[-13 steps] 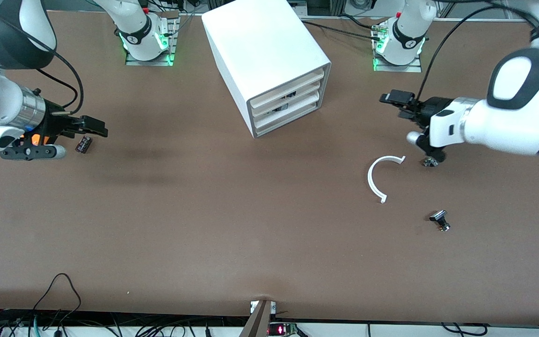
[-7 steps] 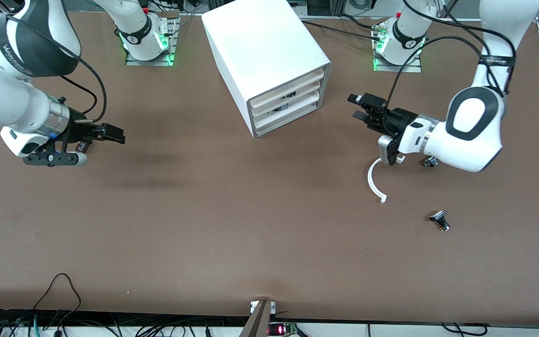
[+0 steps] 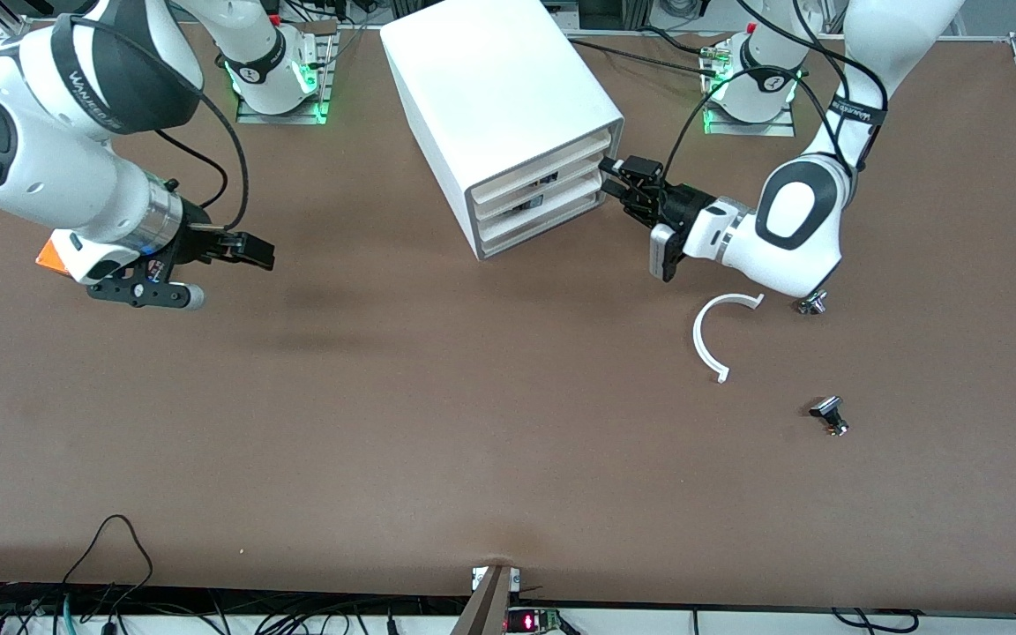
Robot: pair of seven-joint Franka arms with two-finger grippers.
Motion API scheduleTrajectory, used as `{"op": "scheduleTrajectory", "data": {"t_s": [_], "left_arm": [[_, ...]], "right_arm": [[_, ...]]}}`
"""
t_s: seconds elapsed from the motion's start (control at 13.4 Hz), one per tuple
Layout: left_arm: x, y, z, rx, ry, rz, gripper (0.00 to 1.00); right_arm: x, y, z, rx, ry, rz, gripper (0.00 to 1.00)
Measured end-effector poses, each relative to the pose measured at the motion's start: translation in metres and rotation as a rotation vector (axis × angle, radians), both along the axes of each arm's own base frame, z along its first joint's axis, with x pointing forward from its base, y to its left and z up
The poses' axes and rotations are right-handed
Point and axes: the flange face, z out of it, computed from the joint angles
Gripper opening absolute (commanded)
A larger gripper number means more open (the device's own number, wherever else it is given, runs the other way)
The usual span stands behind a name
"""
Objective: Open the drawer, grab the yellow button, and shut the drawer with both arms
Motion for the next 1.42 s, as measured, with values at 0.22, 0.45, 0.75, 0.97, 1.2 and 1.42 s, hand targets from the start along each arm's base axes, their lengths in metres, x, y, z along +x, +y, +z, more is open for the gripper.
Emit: {"op": "scheduleTrajectory", "data": {"t_s": [0.22, 0.45, 0.75, 0.97, 1.2, 1.42], "left_arm": [[-0.012, 0.001, -0.013, 0.0, 0.008, -0.005, 0.56], [-0.024, -0.009, -0.021, 0.006, 0.007, -0.021, 0.5], [-0.04, -0.029, -0.03, -0.008, -0.038, -0.058, 0.37], [-0.044, -0.029, -0.044, -0.036, -0.039, -0.063, 0.36], [-0.051, -0.042, -0.049, -0.083, -0.01, -0.034, 0.36], [-0.059, -0.049, -0.05, -0.101, -0.005, -0.042, 0.05]], "right_arm": [[-0.007, 0.026, 0.003, -0.013, 0.004, -0.069, 1.0], [-0.013, 0.063, 0.012, -0.017, -0.012, -0.116, 1.0], [-0.009, 0.092, 0.02, -0.013, -0.028, -0.177, 1.0], [-0.004, 0.107, 0.021, -0.013, -0.03, -0.235, 1.0], [-0.002, 0.125, 0.025, -0.009, -0.037, -0.271, 1.0], [-0.003, 0.136, 0.025, -0.009, -0.036, -0.306, 1.0]]}}
